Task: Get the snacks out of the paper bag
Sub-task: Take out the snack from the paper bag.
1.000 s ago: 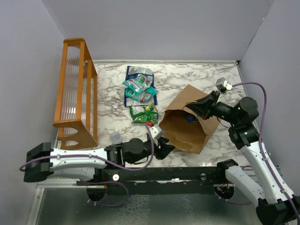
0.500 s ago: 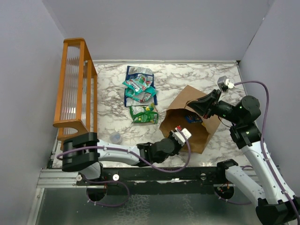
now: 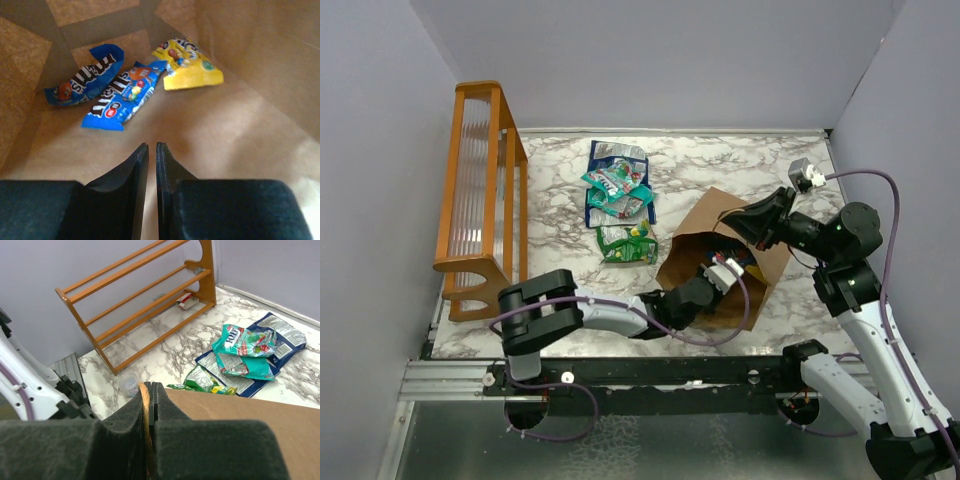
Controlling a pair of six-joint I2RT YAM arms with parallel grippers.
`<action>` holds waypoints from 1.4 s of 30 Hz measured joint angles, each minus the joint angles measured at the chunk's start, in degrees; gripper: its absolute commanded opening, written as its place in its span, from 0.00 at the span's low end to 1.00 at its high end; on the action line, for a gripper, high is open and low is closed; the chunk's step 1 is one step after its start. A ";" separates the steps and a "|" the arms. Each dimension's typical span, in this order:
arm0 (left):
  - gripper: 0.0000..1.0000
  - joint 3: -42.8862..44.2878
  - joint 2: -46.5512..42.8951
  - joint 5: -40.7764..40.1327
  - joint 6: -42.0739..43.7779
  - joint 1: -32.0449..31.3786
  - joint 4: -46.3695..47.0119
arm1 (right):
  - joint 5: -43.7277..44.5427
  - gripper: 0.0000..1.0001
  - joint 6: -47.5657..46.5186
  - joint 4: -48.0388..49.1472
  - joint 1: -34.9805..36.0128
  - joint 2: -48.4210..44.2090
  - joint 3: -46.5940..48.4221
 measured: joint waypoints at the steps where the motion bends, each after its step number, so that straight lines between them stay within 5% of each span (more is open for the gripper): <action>1: 0.15 0.76 0.87 0.50 -0.63 0.90 0.04 | 0.00 0.01 0.00 -0.02 0.00 0.00 0.00; 7: 0.25 4.11 5.92 2.29 -1.88 4.13 -0.63 | 0.00 0.02 0.35 -0.02 0.00 0.00 0.00; 10: 0.39 6.86 8.48 3.39 -2.32 4.70 -2.60 | 0.00 0.02 0.39 -0.07 0.00 0.00 0.00; 23: 0.50 13.53 14.71 -2.56 0.48 5.49 -10.71 | 0.00 0.02 -0.22 -0.44 0.00 -0.33 0.02; 31: 0.40 17.22 18.01 -3.23 3.69 7.10 -11.50 | 0.00 0.01 -0.35 -1.16 0.00 -0.44 1.05; 42: 0.00 17.27 18.47 -2.27 7.76 8.48 -9.94 | 0.04 0.01 -0.94 -2.95 0.00 -0.92 1.88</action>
